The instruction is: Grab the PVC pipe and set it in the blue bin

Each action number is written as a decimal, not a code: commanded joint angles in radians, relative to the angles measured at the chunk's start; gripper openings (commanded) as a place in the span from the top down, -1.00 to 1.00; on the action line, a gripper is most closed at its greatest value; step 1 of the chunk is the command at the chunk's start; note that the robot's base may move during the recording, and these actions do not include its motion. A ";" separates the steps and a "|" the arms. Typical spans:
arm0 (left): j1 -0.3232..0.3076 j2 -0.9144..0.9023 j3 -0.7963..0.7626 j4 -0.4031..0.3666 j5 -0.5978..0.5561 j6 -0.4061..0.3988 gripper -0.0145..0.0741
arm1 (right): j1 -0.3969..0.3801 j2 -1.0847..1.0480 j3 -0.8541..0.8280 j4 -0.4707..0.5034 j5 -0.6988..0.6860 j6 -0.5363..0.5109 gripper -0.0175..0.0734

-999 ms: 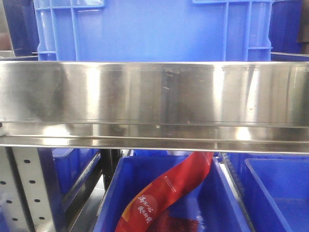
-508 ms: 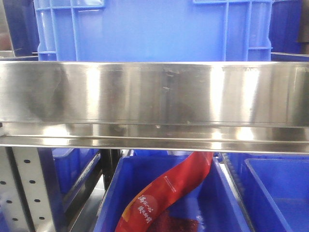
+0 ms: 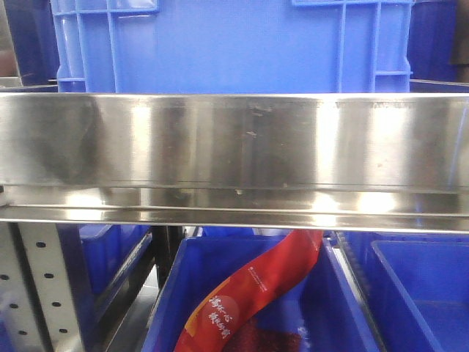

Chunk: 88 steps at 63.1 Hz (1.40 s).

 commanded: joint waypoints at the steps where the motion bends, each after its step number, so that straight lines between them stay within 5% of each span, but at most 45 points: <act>1: 0.003 -0.006 0.000 0.003 -0.012 0.000 0.92 | -0.005 -0.049 0.054 0.001 -0.040 0.002 0.99; 13: 0.003 -0.006 0.000 0.003 -0.012 0.000 0.92 | -0.005 -0.127 0.144 0.001 -0.042 0.018 0.99; 30: 0.003 -0.006 0.000 0.003 -0.012 0.000 0.92 | -0.005 -0.179 0.146 -0.240 0.081 0.282 0.99; 52: 0.003 -0.006 0.000 0.003 -0.012 0.000 0.92 | -0.005 -0.179 0.146 -0.239 0.056 0.224 0.99; 65: 0.003 -0.006 0.000 0.003 -0.012 0.000 0.92 | -0.009 -0.179 0.146 -0.154 0.046 0.173 0.99; 88: 0.003 -0.006 0.000 0.003 -0.012 0.000 0.92 | -0.109 -0.179 0.146 -0.136 0.044 0.173 0.99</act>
